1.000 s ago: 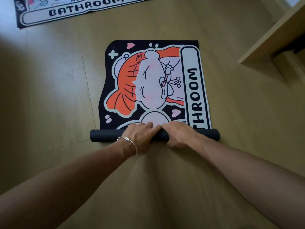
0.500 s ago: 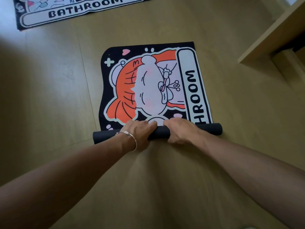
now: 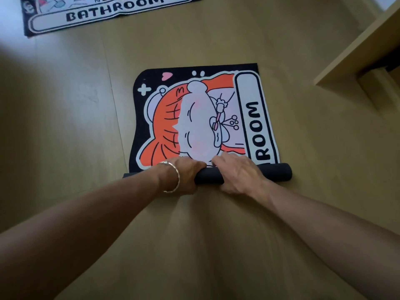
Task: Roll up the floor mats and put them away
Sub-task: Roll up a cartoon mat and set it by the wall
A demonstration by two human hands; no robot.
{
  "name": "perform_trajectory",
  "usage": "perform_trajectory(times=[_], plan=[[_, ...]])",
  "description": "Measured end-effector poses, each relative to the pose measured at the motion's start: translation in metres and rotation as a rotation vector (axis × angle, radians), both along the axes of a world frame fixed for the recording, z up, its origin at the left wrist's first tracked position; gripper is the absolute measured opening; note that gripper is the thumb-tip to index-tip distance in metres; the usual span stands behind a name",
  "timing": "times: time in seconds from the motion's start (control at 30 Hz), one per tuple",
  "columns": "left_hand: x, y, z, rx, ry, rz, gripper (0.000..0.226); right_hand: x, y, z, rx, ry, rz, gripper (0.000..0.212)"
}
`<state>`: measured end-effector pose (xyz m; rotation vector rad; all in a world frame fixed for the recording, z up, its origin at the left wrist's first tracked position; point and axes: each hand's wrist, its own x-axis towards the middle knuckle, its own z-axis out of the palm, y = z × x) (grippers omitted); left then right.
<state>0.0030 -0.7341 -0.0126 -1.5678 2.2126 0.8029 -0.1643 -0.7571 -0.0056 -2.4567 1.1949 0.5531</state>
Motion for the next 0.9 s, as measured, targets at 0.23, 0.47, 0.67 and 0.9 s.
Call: perform_trajectory(times=[0.23, 0.47, 0.67, 0.9], plan=[[-0.004, 0.013, -0.001, -0.216, -0.144, -0.108, 0.043, 0.002, -0.014, 0.008, 0.328, 0.079, -0.121, 0.040], [-0.003, 0.004, 0.003, -0.107, -0.089, -0.045, 0.038, -0.002, 0.004, -0.001, 0.017, -0.026, -0.017, 0.033], [-0.001, 0.008, 0.005, -0.184, -0.135, -0.053, 0.038, 0.000, -0.012, 0.008, 0.231, 0.039, -0.084, 0.043], [0.000, -0.001, 0.013, -0.126, -0.071, -0.038, 0.048, -0.002, -0.003, 0.004, 0.080, -0.054, -0.118, 0.030]])
